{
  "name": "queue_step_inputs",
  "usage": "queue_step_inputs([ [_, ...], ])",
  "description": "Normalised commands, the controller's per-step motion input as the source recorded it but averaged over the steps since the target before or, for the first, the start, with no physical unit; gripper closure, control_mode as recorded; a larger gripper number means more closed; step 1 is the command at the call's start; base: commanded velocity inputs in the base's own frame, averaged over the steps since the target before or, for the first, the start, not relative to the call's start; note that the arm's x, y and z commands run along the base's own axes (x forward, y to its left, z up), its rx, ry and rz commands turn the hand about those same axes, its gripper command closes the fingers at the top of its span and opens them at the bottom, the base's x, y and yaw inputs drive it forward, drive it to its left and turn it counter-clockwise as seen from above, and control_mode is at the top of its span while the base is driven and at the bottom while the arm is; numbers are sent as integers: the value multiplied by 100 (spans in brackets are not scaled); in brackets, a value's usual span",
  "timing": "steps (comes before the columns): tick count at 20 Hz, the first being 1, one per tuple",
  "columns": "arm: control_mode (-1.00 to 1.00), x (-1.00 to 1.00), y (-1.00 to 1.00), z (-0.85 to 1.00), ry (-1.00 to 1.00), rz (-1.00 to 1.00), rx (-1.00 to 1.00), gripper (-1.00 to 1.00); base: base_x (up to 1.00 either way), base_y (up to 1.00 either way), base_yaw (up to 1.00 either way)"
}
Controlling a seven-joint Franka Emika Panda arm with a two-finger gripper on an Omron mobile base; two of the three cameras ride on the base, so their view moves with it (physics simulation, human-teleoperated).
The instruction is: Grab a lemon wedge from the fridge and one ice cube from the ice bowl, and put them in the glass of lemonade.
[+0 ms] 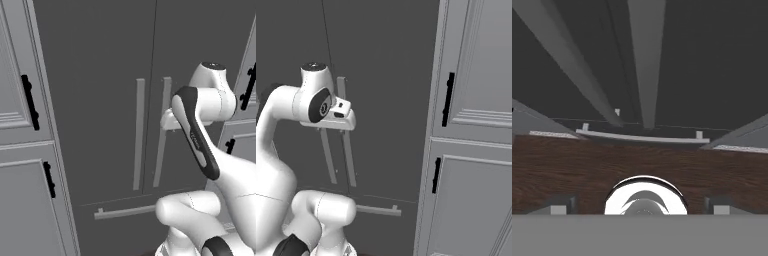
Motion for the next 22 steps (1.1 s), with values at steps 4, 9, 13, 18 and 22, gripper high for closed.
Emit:
queue_step_inputs([
  [4, 100, 0, 0, 0, 0, 0, 0, -100, -60, 11, -12],
  [9, 100, 0, 0, 0, 0, 0, 0, -100, -54, 17, -9],
  [13, 100, 0, 0, 0, 0, 0, 0, -100, -33, 16, -6],
  [18, 100, 0, 0, 0, 0, 0, 0, -100, -7, 4, -16],
  [22, 100, 0, 0, 0, 0, 0, 0, -100, -16, 0, -47],
])
